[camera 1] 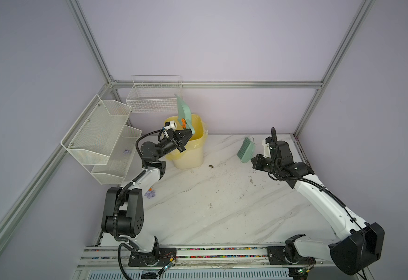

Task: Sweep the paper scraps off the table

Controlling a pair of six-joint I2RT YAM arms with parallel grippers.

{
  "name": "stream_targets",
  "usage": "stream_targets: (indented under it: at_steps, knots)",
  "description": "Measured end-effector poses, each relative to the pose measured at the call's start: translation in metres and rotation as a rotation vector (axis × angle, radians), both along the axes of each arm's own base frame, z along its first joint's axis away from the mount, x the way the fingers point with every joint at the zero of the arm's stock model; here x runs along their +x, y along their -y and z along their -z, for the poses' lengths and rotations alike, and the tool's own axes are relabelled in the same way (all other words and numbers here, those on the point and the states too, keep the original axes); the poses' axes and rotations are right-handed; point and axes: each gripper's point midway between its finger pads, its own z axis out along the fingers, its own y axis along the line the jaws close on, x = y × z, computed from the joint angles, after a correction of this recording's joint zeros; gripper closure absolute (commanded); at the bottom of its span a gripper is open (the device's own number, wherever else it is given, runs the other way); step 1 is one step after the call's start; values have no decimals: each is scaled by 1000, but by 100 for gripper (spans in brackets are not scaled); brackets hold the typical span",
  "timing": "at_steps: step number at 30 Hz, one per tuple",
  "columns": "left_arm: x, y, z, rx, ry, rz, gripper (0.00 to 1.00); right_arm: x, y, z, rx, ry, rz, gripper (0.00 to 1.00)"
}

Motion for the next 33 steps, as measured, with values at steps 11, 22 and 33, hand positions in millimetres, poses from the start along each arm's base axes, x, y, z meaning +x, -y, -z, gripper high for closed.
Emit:
stream_targets:
  at_steps: [11, 22, 33]
  knots:
    - [-21, 9, -1, -56, 120, 13, 100, 0, -1, 0, 8, -3, -1, 100]
    - [-14, 13, 31, -9, -70, 47, 100, -2, -4, -4, 26, 0, -16, 100]
    - [-77, 2, -36, 450, 5, -128, 100, -28, -66, -29, 287, 11, -206, 100]
